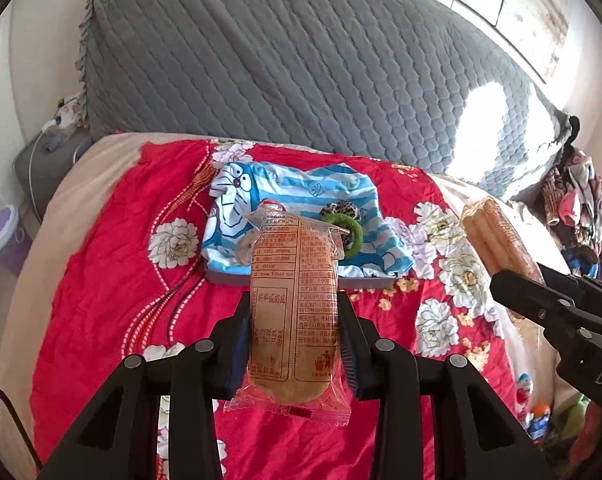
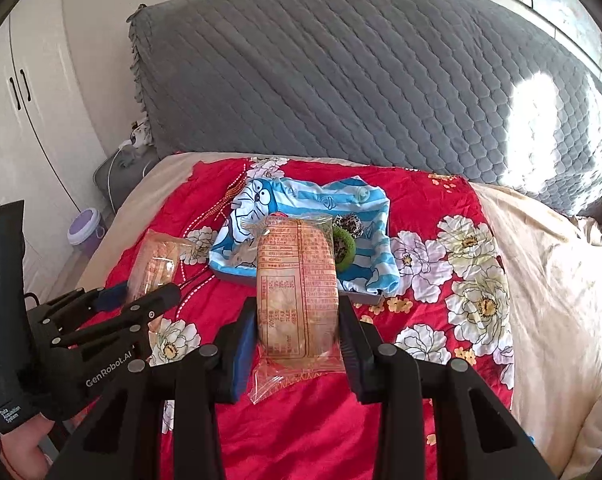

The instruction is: Organize objects

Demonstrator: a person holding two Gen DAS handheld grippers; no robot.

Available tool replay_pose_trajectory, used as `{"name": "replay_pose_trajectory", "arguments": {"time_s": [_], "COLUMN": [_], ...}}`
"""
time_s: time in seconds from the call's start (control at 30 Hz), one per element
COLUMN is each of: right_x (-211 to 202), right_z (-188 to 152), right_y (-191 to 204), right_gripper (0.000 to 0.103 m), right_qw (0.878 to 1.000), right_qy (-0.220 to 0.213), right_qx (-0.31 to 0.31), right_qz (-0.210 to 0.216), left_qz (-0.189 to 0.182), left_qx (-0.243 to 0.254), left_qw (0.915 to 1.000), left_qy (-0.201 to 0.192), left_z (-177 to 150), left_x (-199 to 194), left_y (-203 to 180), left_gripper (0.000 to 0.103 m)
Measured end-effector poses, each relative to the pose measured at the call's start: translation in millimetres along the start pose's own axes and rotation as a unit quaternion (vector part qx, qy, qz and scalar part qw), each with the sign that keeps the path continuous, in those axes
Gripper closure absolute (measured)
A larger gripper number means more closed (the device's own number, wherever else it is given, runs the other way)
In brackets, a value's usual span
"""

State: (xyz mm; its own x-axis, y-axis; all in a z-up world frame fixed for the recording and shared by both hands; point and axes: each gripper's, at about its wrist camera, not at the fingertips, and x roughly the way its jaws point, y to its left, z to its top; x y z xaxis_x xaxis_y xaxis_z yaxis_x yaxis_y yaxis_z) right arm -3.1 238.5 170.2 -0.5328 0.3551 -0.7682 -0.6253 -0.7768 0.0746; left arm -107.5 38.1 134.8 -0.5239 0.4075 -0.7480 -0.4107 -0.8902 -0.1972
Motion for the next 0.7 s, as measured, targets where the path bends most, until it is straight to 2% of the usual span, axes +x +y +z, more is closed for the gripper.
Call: {"name": "replay_pose_trajectory", "arguments": {"time_s": [0.27,0.37,0.7], "right_x": [-6.9,-8.7,-0.8], "right_z": [12.2,20.0,55.9], "right_y": [0.1,4.0,15.8], "right_gripper": [0.065,0.065,0.065], "right_qw": [1.000,0.999,0.997], "right_qy": [-0.020,-0.032,-0.063], "right_qx": [0.006,0.001,-0.017], "right_qz": [-0.001,-0.015,-0.029], "left_qz": [0.019,0.022,0.021], "left_qx": [0.037,0.033,0.037], "left_qw": [0.9990,0.9987,0.9986], "left_qy": [-0.019,-0.031,-0.030], "left_z": [20.5,29.9,49.1], "left_x": [-10.2,-13.0,7.5], "left_y": [-12.3,-13.6,-15.4], "left_gripper": [0.063,0.063,0.063]}}
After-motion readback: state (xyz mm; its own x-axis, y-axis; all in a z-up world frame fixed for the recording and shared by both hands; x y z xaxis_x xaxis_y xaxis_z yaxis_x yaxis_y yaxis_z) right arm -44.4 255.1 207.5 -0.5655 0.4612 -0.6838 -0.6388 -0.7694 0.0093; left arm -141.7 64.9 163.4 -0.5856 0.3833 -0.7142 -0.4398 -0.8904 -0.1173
